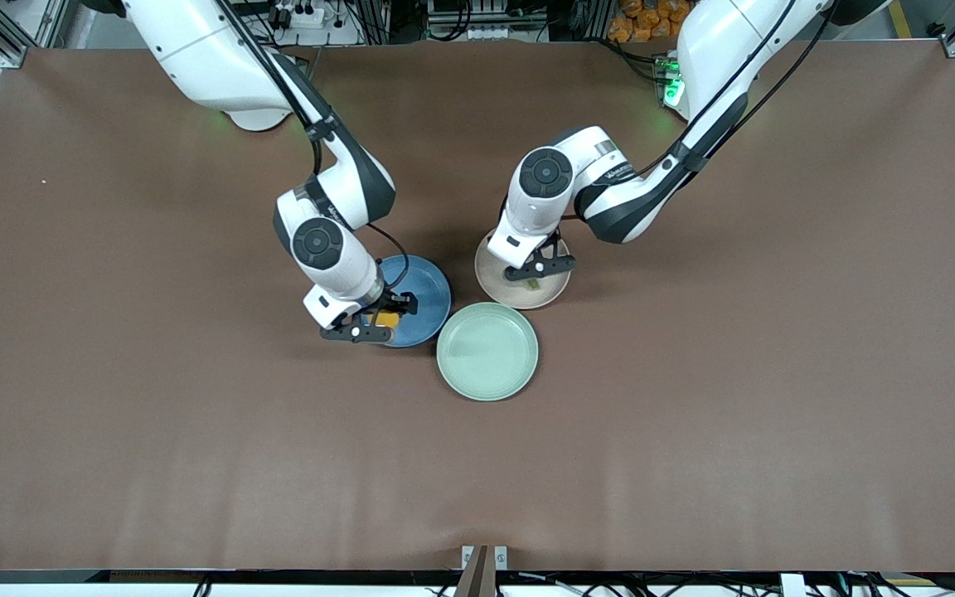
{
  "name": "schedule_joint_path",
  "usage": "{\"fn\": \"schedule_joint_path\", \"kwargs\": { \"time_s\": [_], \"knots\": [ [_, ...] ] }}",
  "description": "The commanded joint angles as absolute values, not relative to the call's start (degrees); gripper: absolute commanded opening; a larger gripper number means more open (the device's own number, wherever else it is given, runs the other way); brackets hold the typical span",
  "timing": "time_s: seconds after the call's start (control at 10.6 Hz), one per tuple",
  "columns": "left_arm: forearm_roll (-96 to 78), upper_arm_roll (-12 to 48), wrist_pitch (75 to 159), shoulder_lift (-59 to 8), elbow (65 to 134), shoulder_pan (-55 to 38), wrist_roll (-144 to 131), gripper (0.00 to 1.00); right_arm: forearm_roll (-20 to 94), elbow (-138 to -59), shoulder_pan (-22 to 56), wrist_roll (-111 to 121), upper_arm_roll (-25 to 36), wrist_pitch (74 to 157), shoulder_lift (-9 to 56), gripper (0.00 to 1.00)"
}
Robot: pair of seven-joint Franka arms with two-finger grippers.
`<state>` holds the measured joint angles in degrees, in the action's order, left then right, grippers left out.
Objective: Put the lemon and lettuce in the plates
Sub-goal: 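Carry the lettuce to the beige plate while the right gripper carries the lemon, then open the left gripper over the beige plate while the right releases the lemon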
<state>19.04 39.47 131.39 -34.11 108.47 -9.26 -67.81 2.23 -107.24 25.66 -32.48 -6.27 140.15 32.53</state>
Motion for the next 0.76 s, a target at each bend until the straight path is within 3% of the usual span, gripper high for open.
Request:
{"fn": "schedule_joint_path", "kwargs": {
  "time_s": [0.0,0.19,0.38,0.57,0.66],
  "knots": [
    [21.2,39.2,131.9,-34.1,108.4,-9.6,-69.9,1.0,1.1,-106.8,26.8,-33.2,-5.7,142.1,34.6,0.37],
    [21.3,39.1,131.9,-33.8,107.5,-9.2,-69.5,1.0,1.1,-107.0,27.5,-33.3,-5.5,143.3,35.7,0.41],
    [21.6,38.0,131.8,-33.6,105.4,-9.1,-69.3,1.0,1.1,-106.8,27.8,-33.3,-5.5,143.3,36.0,0.55],
    [22.7,36.4,131.8,-34.0,102.0,-9.7,-69.2,1.0,1.1,-106.8,27.7,-37.1,-5.5,143.3,36.3,1.0],
    [22.8,35.6,131.8,-33.9,100.6,-9.7,-68.8,1.0,1.1,-106.8,27.7,-37.4,-5.5,143.3,36.2,1.0]
  ]
}}
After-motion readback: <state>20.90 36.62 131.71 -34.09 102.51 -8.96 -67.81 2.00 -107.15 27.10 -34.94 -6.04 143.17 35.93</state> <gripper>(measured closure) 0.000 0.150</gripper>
